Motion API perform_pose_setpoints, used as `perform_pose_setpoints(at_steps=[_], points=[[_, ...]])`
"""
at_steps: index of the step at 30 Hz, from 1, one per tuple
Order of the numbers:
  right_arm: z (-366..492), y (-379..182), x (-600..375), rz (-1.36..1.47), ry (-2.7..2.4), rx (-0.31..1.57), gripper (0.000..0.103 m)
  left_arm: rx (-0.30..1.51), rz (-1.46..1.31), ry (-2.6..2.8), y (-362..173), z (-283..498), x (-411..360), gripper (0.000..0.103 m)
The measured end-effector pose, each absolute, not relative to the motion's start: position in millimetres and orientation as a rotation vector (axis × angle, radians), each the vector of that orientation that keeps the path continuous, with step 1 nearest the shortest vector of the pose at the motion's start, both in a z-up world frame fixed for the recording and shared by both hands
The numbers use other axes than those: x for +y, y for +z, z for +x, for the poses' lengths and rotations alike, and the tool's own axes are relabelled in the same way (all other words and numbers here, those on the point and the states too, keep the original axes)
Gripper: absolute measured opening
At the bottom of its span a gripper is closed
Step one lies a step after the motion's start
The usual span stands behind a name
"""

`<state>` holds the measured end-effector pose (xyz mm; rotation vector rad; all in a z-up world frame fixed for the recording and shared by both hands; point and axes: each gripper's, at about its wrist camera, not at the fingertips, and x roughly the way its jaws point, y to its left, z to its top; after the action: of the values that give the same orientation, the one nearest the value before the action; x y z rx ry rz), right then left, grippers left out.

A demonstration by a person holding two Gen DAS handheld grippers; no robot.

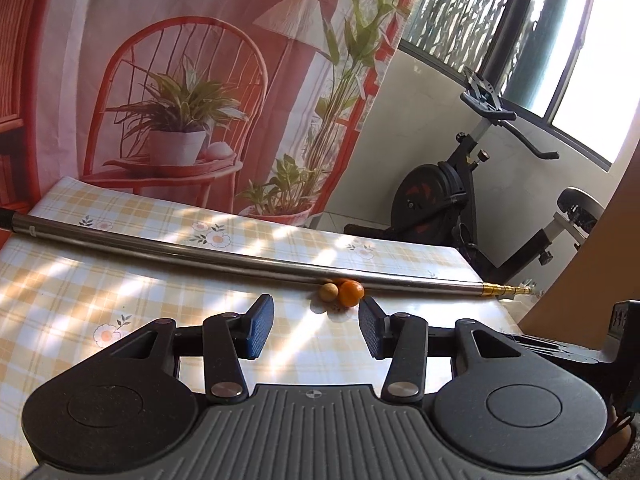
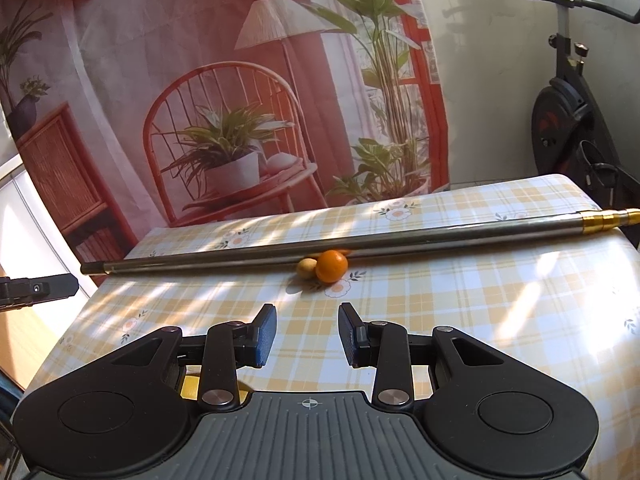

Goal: Organize fruits
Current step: 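Move both open grippers toward the kumquat and mandarin beside the pole, then grasp the brown kumquat with the left gripper while the right gripper grasps the small mandarin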

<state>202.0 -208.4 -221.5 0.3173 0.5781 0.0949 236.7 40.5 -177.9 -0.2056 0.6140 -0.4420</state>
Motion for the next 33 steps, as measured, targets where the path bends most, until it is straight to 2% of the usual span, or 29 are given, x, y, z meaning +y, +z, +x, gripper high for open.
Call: perform_pose_setpoints(at_steps=[7, 16, 23, 29, 33], points=[[210.4, -225.8, -224.3, 0.329, 0.073, 0.571, 0.033, 0.627, -0.137, -0.512, -187.9, 266.0, 4.2, 0.051], [221.9, -242.6, -249.5, 0.385, 0.051, 0.584, 0.033, 0.723, -0.105, -0.559, -225.6, 318.6, -27.0, 0.051], [239.6, -259.7, -260.8, 0.404, 0.03, 0.614, 0.033, 0.69, 0.058, -0.545, -255.4, 354.8, -59.5, 0.05], [256.5, -270.2, -263.3, 0.408, 0.035, 0.638, 0.033, 0.755, 0.08, -0.522, -283.6, 391.5, -63.6, 0.043], [264.6, -275.6, -261.7, 0.404, 0.041, 0.651, 0.033, 0.787, 0.062, -0.538, -294.1, 403.6, -65.5, 0.041]])
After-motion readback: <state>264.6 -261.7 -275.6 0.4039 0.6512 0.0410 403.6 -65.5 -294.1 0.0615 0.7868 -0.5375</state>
